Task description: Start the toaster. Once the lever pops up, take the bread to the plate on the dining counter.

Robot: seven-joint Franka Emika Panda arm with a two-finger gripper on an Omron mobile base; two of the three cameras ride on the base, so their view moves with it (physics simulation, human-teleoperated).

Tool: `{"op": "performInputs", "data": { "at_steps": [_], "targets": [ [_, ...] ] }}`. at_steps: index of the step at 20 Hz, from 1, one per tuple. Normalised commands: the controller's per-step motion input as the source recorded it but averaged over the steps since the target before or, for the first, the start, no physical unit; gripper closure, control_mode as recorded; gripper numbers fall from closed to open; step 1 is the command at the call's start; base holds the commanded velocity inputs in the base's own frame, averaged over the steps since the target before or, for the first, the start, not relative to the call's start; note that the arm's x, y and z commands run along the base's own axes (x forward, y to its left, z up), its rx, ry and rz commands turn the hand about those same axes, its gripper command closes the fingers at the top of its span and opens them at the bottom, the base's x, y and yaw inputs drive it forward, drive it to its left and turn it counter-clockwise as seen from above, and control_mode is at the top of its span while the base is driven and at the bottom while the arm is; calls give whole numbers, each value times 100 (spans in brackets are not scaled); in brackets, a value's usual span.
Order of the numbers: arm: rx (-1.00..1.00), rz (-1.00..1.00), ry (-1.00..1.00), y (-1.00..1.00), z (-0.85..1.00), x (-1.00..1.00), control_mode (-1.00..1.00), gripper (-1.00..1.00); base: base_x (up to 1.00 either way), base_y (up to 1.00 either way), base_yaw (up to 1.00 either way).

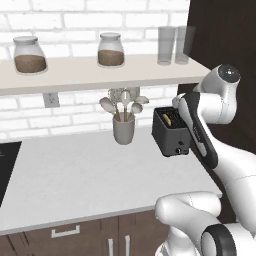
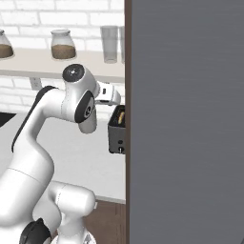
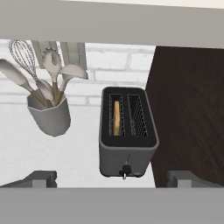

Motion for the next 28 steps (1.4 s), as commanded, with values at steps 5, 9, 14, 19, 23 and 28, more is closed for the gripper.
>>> {"op": "performInputs", "data": {
  "at_steps": [5,9,14,19,23,28],
  "targets": [
    [0,0,0,0,0,0,-100,-100,0,0,0],
    [0,0,0,0,0,0,-100,-100,0,0,0],
    [0,0,0,0,0,0,-100,-100,0,0,0],
    [0,0,0,0,0,0,-100,-100,0,0,0],
    [0,0,0,0,0,0,-100,-100,0,0,0],
    [0,0,0,0,0,0,-100,-100,0,0,0]
  ]
}}
